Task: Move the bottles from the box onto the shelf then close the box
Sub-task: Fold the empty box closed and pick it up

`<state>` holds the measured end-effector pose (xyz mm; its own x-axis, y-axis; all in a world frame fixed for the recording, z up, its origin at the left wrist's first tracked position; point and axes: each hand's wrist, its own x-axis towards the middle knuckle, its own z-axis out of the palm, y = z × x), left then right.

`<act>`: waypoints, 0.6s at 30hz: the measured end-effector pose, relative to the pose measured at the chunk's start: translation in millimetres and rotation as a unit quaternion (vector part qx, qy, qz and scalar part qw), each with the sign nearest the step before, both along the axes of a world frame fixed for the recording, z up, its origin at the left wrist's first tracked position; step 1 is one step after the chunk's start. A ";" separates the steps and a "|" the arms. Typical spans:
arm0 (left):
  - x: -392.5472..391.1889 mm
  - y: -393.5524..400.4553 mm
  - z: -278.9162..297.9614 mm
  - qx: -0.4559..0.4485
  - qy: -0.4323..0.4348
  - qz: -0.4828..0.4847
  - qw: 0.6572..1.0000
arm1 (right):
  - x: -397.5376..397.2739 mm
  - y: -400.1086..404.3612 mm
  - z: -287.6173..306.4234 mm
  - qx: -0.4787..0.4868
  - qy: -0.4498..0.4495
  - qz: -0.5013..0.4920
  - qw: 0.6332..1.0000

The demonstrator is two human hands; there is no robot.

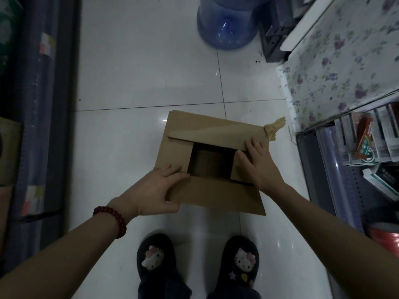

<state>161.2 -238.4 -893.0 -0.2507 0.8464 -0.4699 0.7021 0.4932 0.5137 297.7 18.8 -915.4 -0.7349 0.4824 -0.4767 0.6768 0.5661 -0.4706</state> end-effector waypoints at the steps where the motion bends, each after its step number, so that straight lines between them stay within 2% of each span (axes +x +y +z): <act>1: -3.4 -1.4 2.4 0.019 -0.005 0.008 1.000 | 0.0 1.4 0.5 -0.004 -0.001 -0.001 1.000; 4: -13.3 -5.2 4.7 0.024 0.000 0.021 0.999 | -0.2 5.5 4.1 -0.018 -0.006 0.004 1.000; 7: -20.2 -1.5 0.7 0.040 0.049 0.040 0.997 | -1.5 6.2 11.9 -0.043 -0.010 0.008 0.999; 12: -33.2 22.4 1.2 0.077 0.128 0.191 0.970 | -4.8 5.1 30.1 -0.067 0.005 0.005 0.998; 15: -38.3 35.3 -5.5 0.075 0.106 0.272 0.953 | -4.1 5.3 28.3 -0.045 0.003 0.009 0.999; 18: -41.4 48.8 -14.9 0.048 0.089 0.314 0.944 | 0.0 8.2 13.1 0.026 0.020 0.021 0.999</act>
<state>119.9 -189.5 -907.9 -0.7845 0.5412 -0.3027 0.3662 0.7983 0.4782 297.7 26.9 -902.4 -0.7728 0.4744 -0.4215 0.6334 0.6178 -0.4660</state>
